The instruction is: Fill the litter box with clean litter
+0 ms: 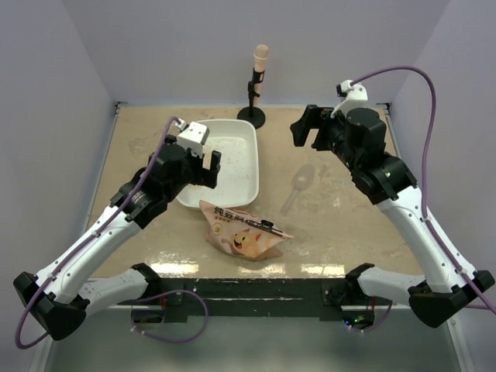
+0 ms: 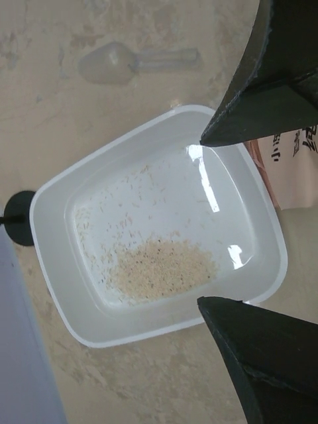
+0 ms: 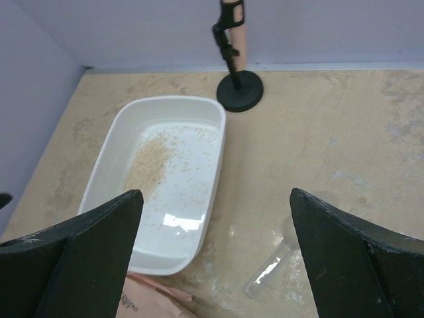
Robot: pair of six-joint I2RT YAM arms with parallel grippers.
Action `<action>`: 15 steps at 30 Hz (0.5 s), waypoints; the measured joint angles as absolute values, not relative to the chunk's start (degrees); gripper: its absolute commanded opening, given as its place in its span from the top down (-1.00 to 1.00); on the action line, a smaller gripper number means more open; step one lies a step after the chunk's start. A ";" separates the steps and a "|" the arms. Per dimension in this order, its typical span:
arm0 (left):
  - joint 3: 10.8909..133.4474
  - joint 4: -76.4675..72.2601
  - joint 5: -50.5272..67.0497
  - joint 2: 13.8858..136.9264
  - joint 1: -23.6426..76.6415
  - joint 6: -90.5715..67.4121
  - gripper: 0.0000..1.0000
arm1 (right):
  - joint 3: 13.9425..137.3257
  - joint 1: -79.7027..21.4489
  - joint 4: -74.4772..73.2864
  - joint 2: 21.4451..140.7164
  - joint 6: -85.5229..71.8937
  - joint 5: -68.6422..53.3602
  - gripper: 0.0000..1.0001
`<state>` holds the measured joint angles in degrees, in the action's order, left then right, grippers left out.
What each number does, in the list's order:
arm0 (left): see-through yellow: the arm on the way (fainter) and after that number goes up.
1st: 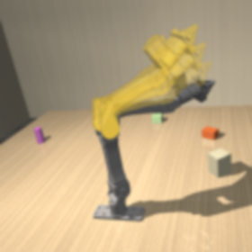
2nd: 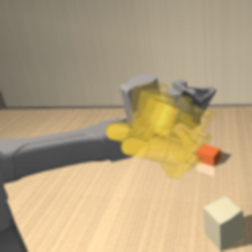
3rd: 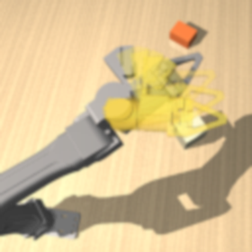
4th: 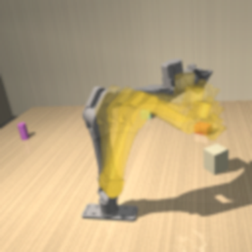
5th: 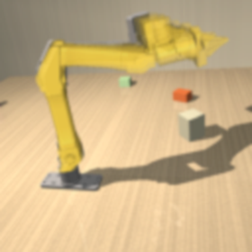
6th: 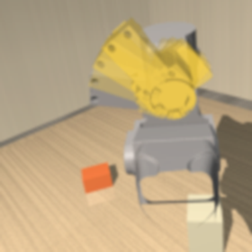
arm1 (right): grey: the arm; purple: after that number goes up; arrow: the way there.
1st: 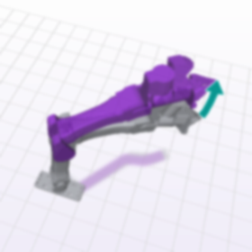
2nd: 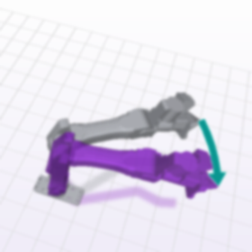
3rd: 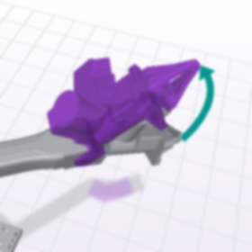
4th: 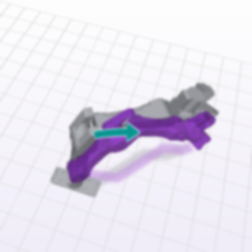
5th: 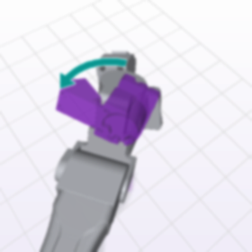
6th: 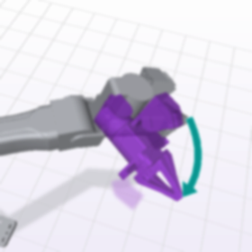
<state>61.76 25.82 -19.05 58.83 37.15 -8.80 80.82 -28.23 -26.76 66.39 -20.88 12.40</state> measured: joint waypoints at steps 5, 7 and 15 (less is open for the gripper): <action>62.35 27.20 -6.50 57.49 37.15 -4.73 -1.00 | 81.36 -32.93 -29.98 67.07 -17.74 5.87 -0.97; 61.25 27.68 -0.86 55.64 37.15 -2.98 -1.00 | 81.08 -34.52 -31.14 67.94 -16.99 3.29 -0.97; 55.86 28.69 20.34 52.07 37.17 3.29 -1.00 | 73.93 -38.15 -34.09 68.84 -16.60 -4.75 -0.97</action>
